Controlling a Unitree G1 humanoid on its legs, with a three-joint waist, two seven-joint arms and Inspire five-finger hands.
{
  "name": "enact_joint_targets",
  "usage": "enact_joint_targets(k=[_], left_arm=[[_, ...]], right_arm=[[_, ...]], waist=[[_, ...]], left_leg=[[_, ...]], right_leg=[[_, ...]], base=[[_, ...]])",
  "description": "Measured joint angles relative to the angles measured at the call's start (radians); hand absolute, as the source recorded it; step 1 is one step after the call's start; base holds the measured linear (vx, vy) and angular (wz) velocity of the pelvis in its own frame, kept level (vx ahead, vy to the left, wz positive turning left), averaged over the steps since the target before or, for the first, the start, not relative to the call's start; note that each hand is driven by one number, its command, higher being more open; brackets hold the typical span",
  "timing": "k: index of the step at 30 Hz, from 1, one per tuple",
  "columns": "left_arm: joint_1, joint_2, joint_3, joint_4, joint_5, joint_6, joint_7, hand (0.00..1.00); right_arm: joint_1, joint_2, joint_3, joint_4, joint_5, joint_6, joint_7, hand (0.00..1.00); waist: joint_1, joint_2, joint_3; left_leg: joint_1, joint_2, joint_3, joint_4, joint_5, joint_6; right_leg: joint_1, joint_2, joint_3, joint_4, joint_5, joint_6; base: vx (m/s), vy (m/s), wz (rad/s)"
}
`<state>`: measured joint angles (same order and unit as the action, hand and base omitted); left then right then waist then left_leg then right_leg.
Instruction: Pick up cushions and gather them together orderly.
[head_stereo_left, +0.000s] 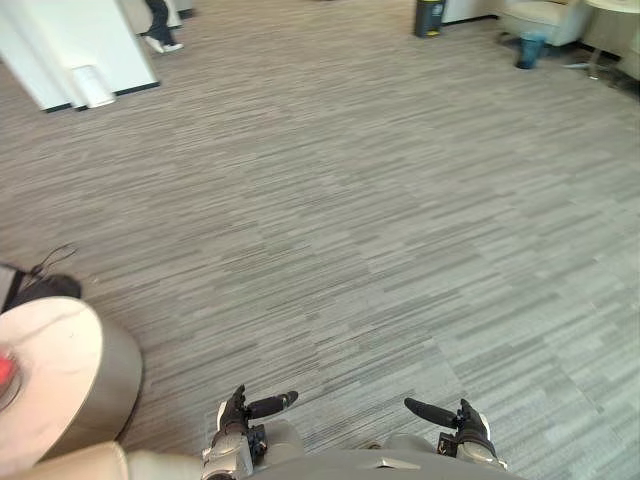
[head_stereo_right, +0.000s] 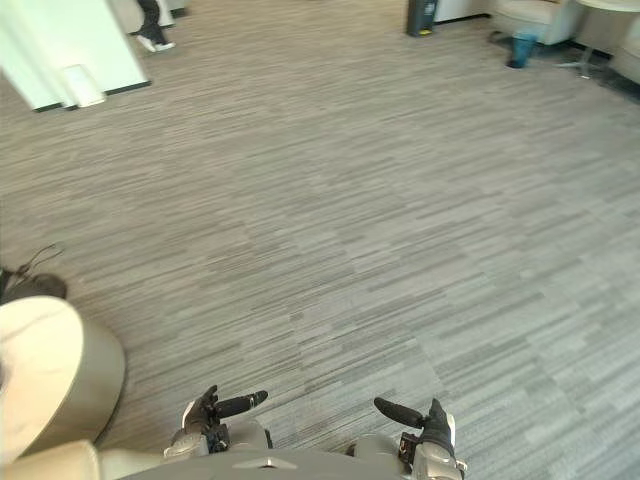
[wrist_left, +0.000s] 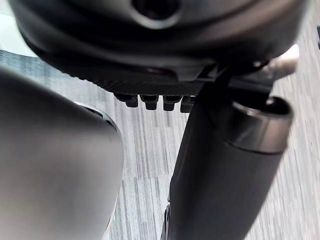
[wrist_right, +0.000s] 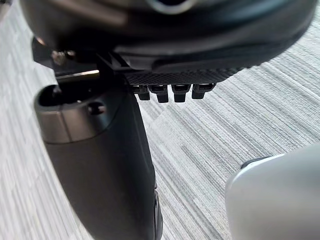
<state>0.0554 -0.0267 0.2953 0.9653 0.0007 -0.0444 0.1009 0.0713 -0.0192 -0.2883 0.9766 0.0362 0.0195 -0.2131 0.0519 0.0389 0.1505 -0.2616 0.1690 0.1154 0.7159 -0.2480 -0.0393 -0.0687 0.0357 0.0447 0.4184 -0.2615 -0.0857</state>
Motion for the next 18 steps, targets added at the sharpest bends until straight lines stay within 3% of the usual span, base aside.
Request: enact_joint_targets(k=[1, 2, 4, 6, 7, 8, 9, 11, 12, 14, 15, 17, 18], left_arm=[[0.0, -0.004, 0.011, -0.002, -0.002, -0.003, 0.001, 1.0], [0.0, -0.005, 0.012, -0.002, -0.003, -0.004, 0.002, 1.0], [0.002, -0.024, 0.057, -0.001, -0.022, -0.017, 0.003, 1.0], [0.004, -0.025, 0.076, -0.001, -0.035, -0.018, -0.001, 1.0], [0.014, 0.012, 0.076, 0.003, -0.027, -0.015, -0.002, 1.0], [0.015, 0.017, 0.076, 0.003, -0.028, -0.012, 0.0, 1.0], [0.015, 0.025, 0.075, 0.003, -0.027, -0.011, 0.001, 1.0], [0.014, 0.031, 0.065, 0.019, -0.025, -0.008, 0.002, 1.0], [0.012, 0.029, 0.052, 0.028, -0.026, -0.007, 0.003, 1.0], [0.004, 0.028, 0.02, 0.05, -0.027, -0.002, 0.006, 1.0], [0.0, 0.03, 0.0, 0.058, -0.027, 0.003, 0.011, 1.0], [-0.001, 0.032, -0.028, 0.072, -0.028, 0.003, 0.011, 1.0], [-0.005, 0.039, -0.064, 0.085, -0.027, 0.003, 0.012, 1.0]], right_arm=[[0.004, 0.001, 0.001, 0.0, 0.004, 0.0, -0.005, 1.0], [0.005, 0.0, 0.001, 0.0, 0.004, 0.0, -0.005, 1.0], [0.016, -0.006, 0.006, 0.0, 0.004, 0.001, -0.006, 1.0], [0.026, 0.0, 0.012, 0.003, 0.005, 0.001, -0.006, 1.0], [0.052, 0.03, 0.039, 0.0, 0.006, 0.0, -0.006, 1.0], [0.053, 0.036, 0.046, 0.0, 0.005, 0.0, -0.005, 1.0], [0.054, 0.041, 0.051, 0.0, 0.003, 0.001, 0.002, 1.0], [0.053, 0.039, 0.044, 0.0, 0.002, 0.0, 0.012, 1.0], [0.051, 0.031, 0.033, -0.001, 0.002, -0.001, 0.017, 1.0], [0.035, 0.019, 0.023, -0.001, -0.003, -0.001, 0.018, 1.0], [0.03, 0.013, 0.015, -0.002, -0.012, -0.003, 0.018, 1.0], [0.02, 0.007, 0.01, -0.001, -0.018, -0.005, 0.018, 1.0], [0.003, 0.008, -0.005, -0.001, -0.018, -0.008, 0.018, 1.0]], waist=[[0.008, -0.003, 0.002], [0.009, -0.003, 0.002], [0.033, 0.003, -0.003], [0.048, -0.003, -0.022], [0.046, -0.069, -0.06], [0.049, -0.082, -0.066], [0.051, -0.098, -0.073], [0.049, -0.098, -0.072], [0.046, -0.084, -0.065], [0.045, -0.062, -0.058], [0.043, -0.048, -0.051], [0.035, -0.035, -0.051], [0.021, -0.031, -0.049]], left_leg=[[-0.026, -0.068, -0.089, -0.129, 0.004, -0.007], [-0.028, -0.074, -0.101, -0.141, 0.005, -0.008], [-0.038, -0.104, -0.179, -0.274, 0.023, -0.028], [-0.03, -0.11, -0.175, -0.226, 0.067, -0.023], [0.0, -0.128, -0.088, -0.212, 0.008, -0.007], [0.012, -0.128, -0.065, -0.212, 0.001, 0.004], [0.042, -0.131, -0.026, -0.214, -0.018, 0.019], [0.12, -0.133, 0.016, -0.233, -0.044, 0.048], [0.176, -0.132, 0.016, -0.262, -0.058, 0.058], [0.274, -0.108, 0.051, -0.336, -0.069, 0.054], [0.335, -0.09, 0.074, -0.388, -0.068, 0.051], [0.388, -0.065, 0.1, -0.435, -0.066, 0.049], [0.421, -0.045, 0.112, -0.471, -0.064, 0.045]], right_leg=[[0.003, 0.003, 0.055, 0.001, -0.014, 0.002], [0.003, 0.004, 0.062, 0.002, -0.016, 0.003], [0.006, 0.036, 0.168, 0.03, -0.063, 0.027], [0.01, 0.048, 0.233, 0.059, -0.102, 0.048], [0.01, 0.01, 0.28, 0.105, -0.137, 0.1], [-0.002, 0.001, 0.277, 0.131, -0.143, 0.116], [-0.025, -0.021, 0.245, 0.193, -0.143, 0.152], [-0.07, -0.075, 0.108, 0.326, -0.107, 0.226], [-0.097, -0.112, -0.002, 0.413, -0.106, 0.224], [-0.14, -0.152, -0.141, 0.468, -0.133, 0.174], [-0.158, -0.164, -0.202, 0.439, -0.142, 0.158], [-0.193, -0.171, -0.256, 0.362, -0.139, 0.155], [-0.247, -0.164, -0.266, 0.264, -0.109, 0.143]], base=[[0.31, 0.171, -1.01], [0.35, 0.227, -1.06], [0.31, 0.222, -1.3], [0.46, 0.291, -1.36], [0.47, 0.206, -1.21], [0.47, 0.16, -1.25], [0.43, 0.152, -0.9], [0.41, 0.123, -0.85], [0.31, 0.053, -0.61], [0.36, 0.025, -0.64], [0.43, -0.027, -0.55], [0.44, -0.11, -0.47], [0.44, -0.171, -0.4]])
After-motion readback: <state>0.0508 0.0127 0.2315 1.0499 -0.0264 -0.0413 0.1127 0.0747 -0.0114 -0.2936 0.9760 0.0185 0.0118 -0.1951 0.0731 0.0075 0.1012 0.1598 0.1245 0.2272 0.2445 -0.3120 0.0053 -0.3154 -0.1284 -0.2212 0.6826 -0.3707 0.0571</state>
